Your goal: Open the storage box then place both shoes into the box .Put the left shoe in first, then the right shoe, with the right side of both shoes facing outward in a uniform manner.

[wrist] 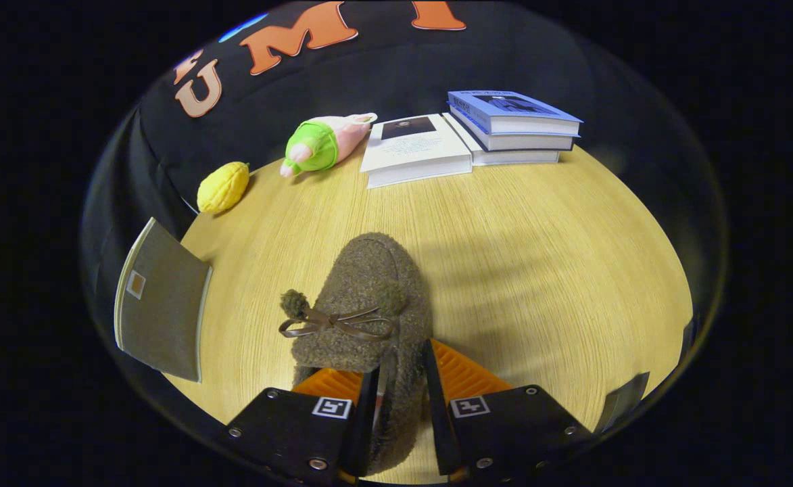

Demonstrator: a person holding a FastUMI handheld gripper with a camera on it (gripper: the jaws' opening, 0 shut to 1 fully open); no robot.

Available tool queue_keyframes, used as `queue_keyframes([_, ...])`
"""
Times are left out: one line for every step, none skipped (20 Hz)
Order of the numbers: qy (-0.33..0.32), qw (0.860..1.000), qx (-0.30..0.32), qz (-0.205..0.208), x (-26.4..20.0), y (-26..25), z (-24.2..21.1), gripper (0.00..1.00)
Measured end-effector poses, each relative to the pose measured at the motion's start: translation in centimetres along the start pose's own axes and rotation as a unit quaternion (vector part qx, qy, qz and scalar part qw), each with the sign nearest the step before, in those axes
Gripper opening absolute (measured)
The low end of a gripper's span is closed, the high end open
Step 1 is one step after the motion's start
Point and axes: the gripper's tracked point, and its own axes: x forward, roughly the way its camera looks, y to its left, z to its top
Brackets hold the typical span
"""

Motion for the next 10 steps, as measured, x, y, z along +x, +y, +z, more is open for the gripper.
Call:
queue_keyframes([0.0,1.0,0.006,-0.002,0.1,0.0,0.1,0.32])
queue_keyframes([-0.001,1.0,0.012,-0.006,0.1,-0.1,0.2,0.29])
queue_keyframes([-0.003,1.0,0.014,-0.01,0.3,-0.3,0.4,0.23])
queue_keyframes([-0.004,1.0,0.017,-0.015,0.2,-0.6,0.5,0.19])
queue_keyframes([-0.004,1.0,0.021,-0.019,0.1,-0.8,0.5,0.12])
queue_keyframes([-0.002,0.999,0.03,-0.017,0.0,-0.6,0.6,0.09])
queue_keyframes([0.0,0.999,0.04,-0.009,-0.3,-0.1,0.6,0.06])
queue_keyframes([-0.001,0.999,0.045,0.001,-0.8,0.6,0.8,0.05])
queue_keyframes([-0.004,0.999,0.045,0.007,-1.3,1.1,1.1,0.05])
queue_keyframes([-0.008,0.999,0.044,0.009,-1.8,1.5,1.5,0.05])
